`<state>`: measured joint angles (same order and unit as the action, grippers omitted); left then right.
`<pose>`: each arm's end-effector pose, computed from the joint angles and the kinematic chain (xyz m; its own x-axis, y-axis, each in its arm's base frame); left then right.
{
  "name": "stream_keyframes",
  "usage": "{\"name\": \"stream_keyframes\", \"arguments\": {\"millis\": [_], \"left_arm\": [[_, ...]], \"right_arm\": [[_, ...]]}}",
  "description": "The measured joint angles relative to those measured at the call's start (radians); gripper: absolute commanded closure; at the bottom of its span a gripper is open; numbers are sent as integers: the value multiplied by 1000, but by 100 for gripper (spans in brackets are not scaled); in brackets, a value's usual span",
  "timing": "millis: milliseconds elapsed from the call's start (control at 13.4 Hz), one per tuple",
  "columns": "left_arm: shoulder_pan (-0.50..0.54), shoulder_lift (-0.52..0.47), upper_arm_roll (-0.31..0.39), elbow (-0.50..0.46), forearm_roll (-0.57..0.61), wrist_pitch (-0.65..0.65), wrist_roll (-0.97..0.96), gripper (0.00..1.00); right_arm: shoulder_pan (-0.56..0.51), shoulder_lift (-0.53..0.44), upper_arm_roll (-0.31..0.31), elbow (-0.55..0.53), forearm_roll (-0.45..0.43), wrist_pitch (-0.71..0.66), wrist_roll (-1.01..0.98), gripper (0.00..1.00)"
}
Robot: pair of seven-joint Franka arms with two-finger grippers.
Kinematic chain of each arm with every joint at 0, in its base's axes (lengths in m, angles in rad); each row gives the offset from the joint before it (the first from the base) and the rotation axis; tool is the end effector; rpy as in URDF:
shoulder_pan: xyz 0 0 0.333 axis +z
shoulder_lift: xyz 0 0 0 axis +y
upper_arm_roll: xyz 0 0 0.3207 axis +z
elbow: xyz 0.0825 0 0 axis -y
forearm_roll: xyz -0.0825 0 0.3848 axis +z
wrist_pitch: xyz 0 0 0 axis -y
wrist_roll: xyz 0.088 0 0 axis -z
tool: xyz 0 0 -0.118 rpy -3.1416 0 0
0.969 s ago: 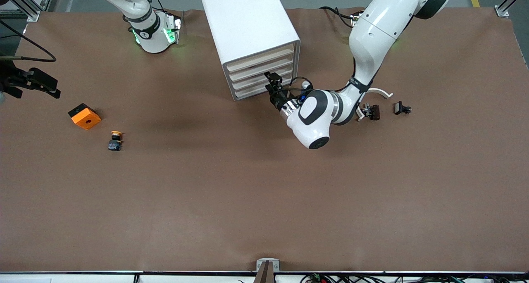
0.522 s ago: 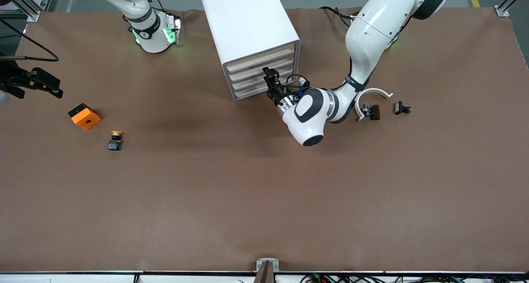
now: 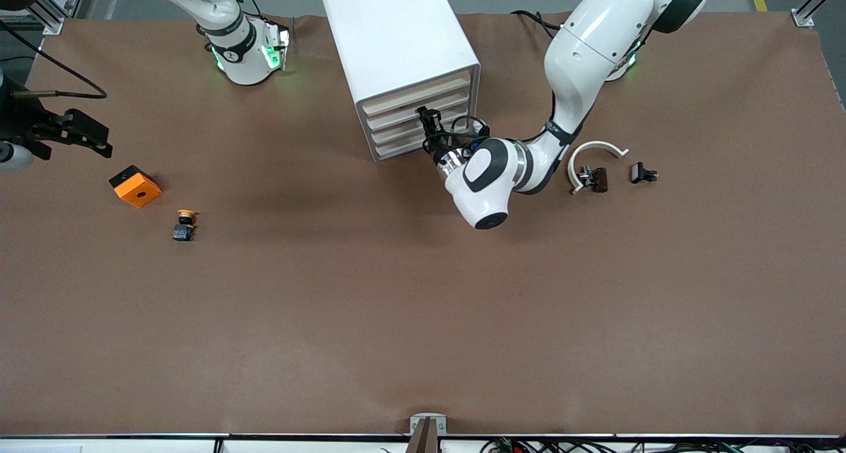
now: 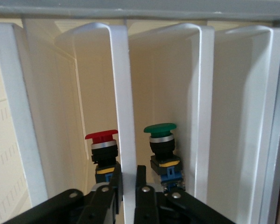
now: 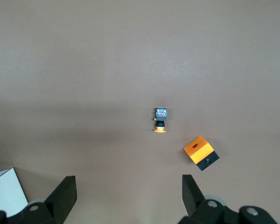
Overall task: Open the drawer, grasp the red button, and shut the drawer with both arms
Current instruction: 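Pull the top drawer open with the left gripper while the right gripper reaches, then grasp the red button with the right gripper while the left gripper withdraws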
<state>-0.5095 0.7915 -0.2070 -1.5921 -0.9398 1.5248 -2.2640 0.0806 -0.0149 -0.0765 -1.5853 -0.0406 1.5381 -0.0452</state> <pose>0.4152 -0.4718 0.1904 -0.4039 0.9143 -0.0312 0.2453 0.0754 -0.9665 0.5467 -0.0030 0.6168 0.9983 0.0480 -0.0341 0.0492 -0.9981 0.0380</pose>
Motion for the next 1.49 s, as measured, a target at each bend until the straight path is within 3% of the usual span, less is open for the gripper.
{"name": "stream_keyframes", "arguments": {"millis": [596,895,969,1044,1118,1193,1342,1491], "left_arm": [[38,9,36,49,0,0,-6,100],[114,41,43,119,0,-1,-6,100],[124,46,44,131,0,-1,-6,86],[130,49,44,142,0,-1,-6,55],[132,49,44,152,3,0,-6,8],[132,49,44,160,3,3,-5,0],[133,50,54,185,3,6,-5,0],[137,49,77,231,3,5,-5,0]], "right_arm": [[9,25,0,2,1,15,3,0],[115,46,3,35,3,16,144,0],[152,47,3,36,4,9,199,0],[191,48,4,37,4,-5,265,0],[230,48,5,37,5,-20,340,0],[273,51,5,37,5,-33,427,0],[361,62,6,36,14,-41,616,0],[442,86,7,36,84,-34,806,0]]}}
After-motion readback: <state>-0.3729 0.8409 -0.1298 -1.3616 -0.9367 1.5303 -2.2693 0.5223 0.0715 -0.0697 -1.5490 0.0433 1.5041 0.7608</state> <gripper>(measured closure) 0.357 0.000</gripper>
